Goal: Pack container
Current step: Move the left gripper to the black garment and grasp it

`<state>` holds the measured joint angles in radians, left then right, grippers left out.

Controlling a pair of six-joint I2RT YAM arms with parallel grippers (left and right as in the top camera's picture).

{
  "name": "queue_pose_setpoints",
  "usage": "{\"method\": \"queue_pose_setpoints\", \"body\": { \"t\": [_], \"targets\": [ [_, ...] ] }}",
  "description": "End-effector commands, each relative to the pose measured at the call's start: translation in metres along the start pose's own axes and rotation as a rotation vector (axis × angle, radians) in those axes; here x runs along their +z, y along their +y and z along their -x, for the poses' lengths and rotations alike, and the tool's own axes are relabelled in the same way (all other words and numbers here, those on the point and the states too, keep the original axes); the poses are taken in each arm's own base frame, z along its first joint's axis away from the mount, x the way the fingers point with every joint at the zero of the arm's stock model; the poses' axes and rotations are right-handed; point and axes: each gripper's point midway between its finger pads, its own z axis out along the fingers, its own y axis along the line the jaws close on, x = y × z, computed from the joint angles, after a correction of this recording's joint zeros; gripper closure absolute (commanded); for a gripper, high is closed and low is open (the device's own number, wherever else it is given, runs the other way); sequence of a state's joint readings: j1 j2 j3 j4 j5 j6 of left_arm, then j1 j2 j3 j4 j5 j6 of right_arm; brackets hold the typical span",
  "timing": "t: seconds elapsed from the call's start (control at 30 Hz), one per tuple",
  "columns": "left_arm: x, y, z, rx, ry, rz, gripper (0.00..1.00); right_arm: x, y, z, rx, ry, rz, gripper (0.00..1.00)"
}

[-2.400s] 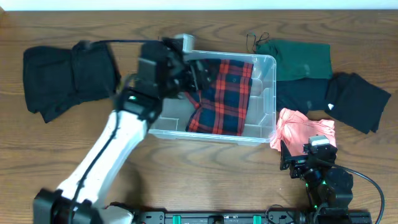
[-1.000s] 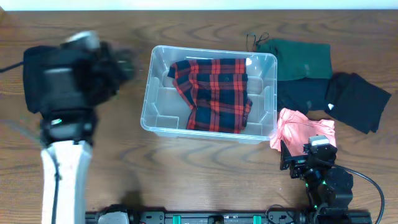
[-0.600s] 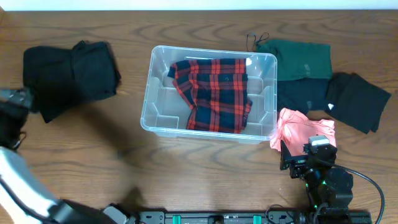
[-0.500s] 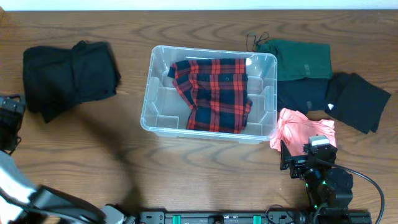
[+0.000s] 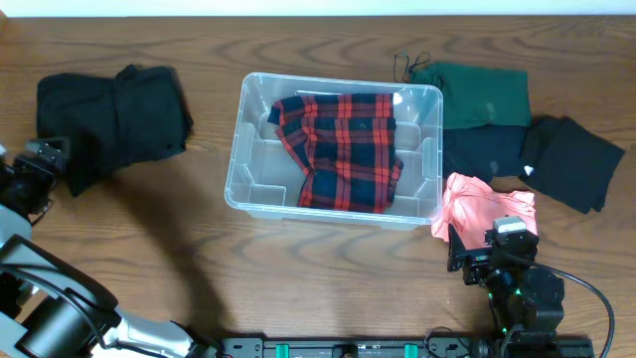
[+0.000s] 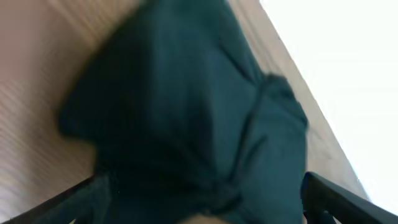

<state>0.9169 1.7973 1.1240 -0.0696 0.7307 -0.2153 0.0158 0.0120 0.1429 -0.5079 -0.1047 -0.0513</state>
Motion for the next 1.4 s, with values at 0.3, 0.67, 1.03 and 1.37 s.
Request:
{"method": "queue_pose_setpoints", "body": {
  "t": [0.3, 0.67, 1.03, 1.37],
  "targets": [
    [0.054, -0.012, -0.045, 0.138, 0.124, 0.06, 0.02, 0.0, 0.0, 0.0, 0.016, -0.003, 0.0, 0.01],
    [0.076, -0.003, -0.136, 0.056, 0.415, 0.158, 0.22, 0.0, 0.0, 0.0, 0.016, -0.003, 0.0, 0.01],
    [0.068, -0.05, -0.214, -0.148, 0.646, 0.219, 0.25, 0.0, 0.0, 0.0, 0.016, -0.003, 0.0, 0.01],
    [-0.005, -0.109, -0.125, 0.0, 0.413, 0.008, 0.14, 0.0, 0.0, 0.0, 0.016, -0.003, 0.0, 0.01]
  ]
}}
